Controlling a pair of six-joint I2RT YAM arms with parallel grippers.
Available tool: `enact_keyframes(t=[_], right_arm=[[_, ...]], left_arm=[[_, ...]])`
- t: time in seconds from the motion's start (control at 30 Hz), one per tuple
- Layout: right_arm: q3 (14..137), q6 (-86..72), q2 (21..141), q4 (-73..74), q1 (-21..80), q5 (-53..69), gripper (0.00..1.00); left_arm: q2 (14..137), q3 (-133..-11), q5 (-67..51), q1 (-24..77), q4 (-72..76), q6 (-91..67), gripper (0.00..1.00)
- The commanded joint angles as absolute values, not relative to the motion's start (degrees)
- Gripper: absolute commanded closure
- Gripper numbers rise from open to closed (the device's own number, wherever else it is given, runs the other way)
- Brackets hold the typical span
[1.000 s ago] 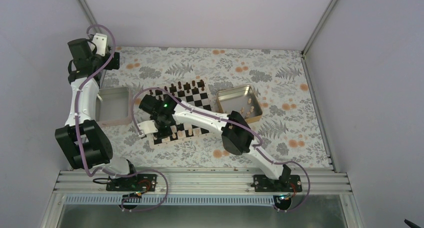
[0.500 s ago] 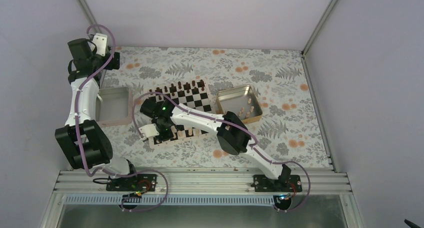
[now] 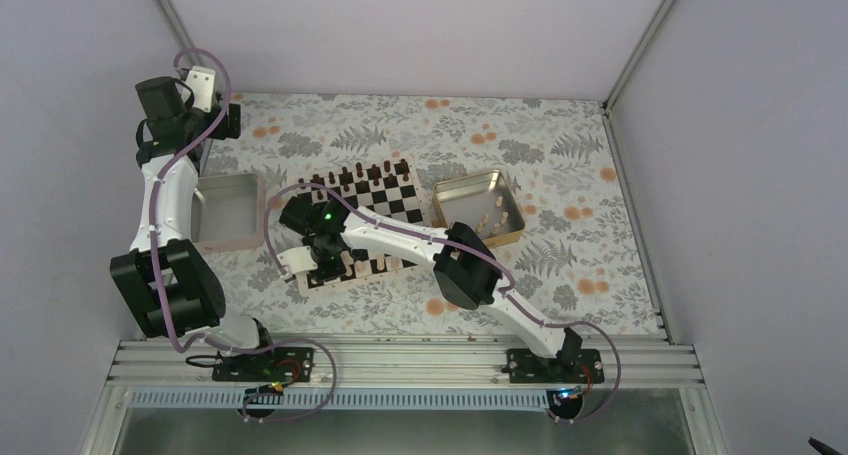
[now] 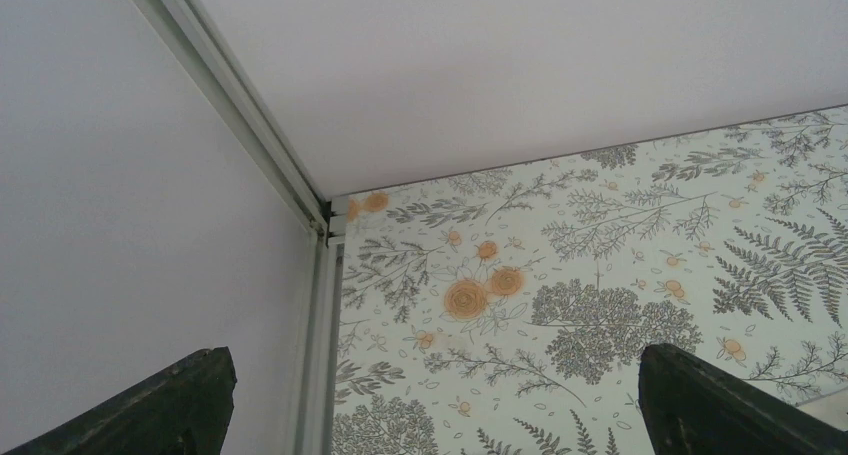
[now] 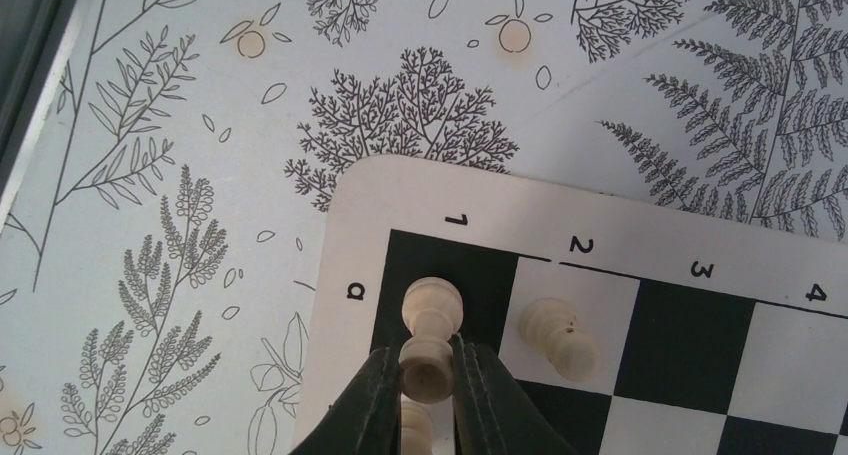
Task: Set up the chess pieces on the board
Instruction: Place the chess piece on the chessboard, then pick up the chess piece from the storage box.
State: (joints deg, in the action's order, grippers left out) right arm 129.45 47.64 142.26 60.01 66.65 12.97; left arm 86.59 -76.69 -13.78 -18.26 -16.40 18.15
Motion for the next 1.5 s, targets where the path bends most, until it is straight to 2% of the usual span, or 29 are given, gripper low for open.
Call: enact_keyframes(t=[0.0, 0.33, 0.6, 0.93, 1.07, 1.3, 1.47], right_arm=[[129.4, 48.4, 143.1, 59.3, 66.4, 13.1, 0.86], [130.0, 48.2, 142.9, 59.3, 66.4, 13.3, 0.79], [131.7, 47.8, 141.9, 59.7, 66.4, 13.5, 0.79], [130.2, 46.5, 128.1, 61.3, 62.9, 16.2, 0.77], [124.2, 44.6, 121.4, 61.0, 56.1, 11.9, 0.77], [109.8, 43.2, 110.6, 60.2, 33.0, 6.5, 0.73], [101.2, 45.8, 108.7, 60.1, 21.1, 3.9, 0.71]], left_arm=[[84.8, -76.5, -15.0, -18.6, -16.0, 17.3, 0.0], [84.6, -76.3, -15.3, -18.6, -16.0, 17.4, 0.0], [84.6, -76.3, -15.3, -18.6, -16.0, 17.4, 0.0], [84.7, -76.2, -15.0, -18.6, -15.8, 17.8, 0.0], [84.7, -76.3, -14.3, -18.6, -15.8, 18.0, 0.0], [84.2, -75.6, -11.8, -18.7, -15.2, 18.3, 0.0], [85.3, -75.9, -10.4, -18.7, -14.9, 18.6, 0.0]])
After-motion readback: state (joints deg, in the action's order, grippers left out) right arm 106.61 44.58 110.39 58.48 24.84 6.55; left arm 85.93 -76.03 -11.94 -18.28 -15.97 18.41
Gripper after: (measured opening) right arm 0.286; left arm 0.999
